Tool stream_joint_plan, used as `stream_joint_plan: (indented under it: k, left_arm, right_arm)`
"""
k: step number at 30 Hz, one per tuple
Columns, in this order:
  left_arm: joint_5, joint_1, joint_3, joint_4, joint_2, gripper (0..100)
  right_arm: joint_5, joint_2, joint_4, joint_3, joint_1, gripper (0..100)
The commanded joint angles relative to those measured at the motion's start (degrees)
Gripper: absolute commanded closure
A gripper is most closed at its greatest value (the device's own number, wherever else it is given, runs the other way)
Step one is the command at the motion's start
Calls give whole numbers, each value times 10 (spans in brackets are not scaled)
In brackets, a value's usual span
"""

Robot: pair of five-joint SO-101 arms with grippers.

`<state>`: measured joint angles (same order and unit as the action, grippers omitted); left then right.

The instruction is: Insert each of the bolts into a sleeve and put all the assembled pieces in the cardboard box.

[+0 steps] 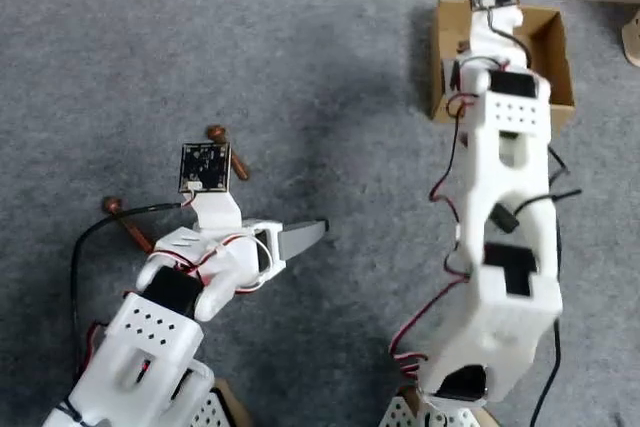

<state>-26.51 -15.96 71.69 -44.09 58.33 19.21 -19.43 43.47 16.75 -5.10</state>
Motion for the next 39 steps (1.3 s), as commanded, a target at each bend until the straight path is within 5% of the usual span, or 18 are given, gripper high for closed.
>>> stream_joint_plan:
  k: [1, 14, 20, 26, 39]
  left_arm:
    - [2, 8, -5, 17, 3, 604]
    - [33, 8, 0, 19, 3, 604]
    - [33, 8, 0, 19, 3, 604]
    - [34, 8, 0, 19, 3, 604]
    - [34, 7, 0, 19, 3, 604]
  right_arm:
    - [7, -56, -1, 137, -6, 994]
    - [4, -306, 8, 406, -7, 990]
    - [1, -324, 103, 449, -4, 865]
    - [1, -322, 173, 516, -7, 858]
    - [1, -320, 577, 735, -19, 860]
